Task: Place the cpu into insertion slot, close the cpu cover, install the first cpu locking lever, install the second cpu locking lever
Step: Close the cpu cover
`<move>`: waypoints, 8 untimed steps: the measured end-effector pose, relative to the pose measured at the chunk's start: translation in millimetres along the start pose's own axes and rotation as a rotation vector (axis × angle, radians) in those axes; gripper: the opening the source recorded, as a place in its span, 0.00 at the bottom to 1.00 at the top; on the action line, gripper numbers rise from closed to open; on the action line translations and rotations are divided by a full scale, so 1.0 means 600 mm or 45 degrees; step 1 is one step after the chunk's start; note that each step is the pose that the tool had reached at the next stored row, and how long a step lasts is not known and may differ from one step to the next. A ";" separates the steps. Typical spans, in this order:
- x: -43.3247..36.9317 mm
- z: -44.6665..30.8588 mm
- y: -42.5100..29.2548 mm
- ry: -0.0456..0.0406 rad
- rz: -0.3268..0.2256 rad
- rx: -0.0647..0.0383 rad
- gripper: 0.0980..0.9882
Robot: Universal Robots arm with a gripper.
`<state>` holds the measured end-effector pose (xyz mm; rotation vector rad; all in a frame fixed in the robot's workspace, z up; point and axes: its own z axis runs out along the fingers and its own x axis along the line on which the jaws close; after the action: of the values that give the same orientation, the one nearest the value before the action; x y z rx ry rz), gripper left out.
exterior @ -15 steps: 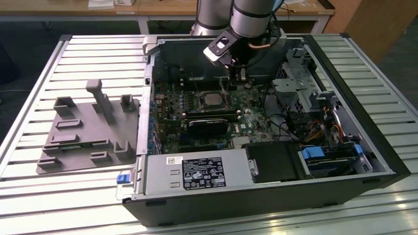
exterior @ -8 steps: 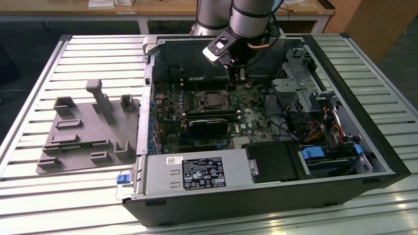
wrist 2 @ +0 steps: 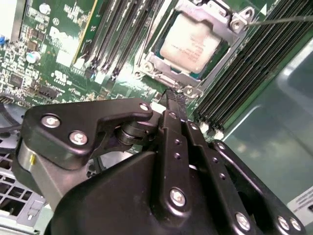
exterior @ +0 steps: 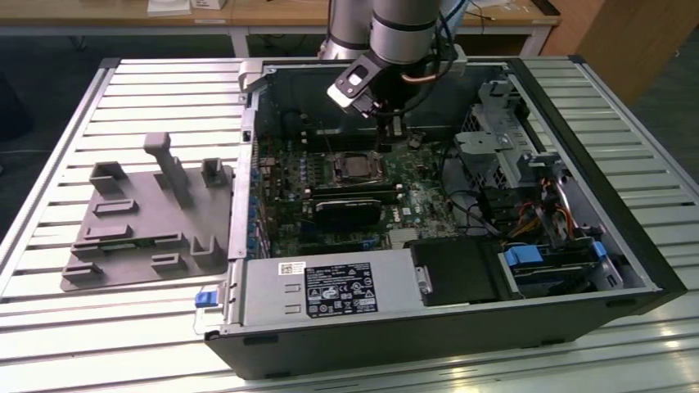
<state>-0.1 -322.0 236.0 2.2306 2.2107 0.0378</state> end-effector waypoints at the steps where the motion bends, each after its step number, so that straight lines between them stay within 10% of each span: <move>1: 0.000 0.001 -0.004 0.000 0.000 -0.001 0.01; 8: 0.000 0.006 -0.030 0.000 0.000 -0.007 0.01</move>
<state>-17.9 -322.0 231.9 2.2276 2.2080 0.0438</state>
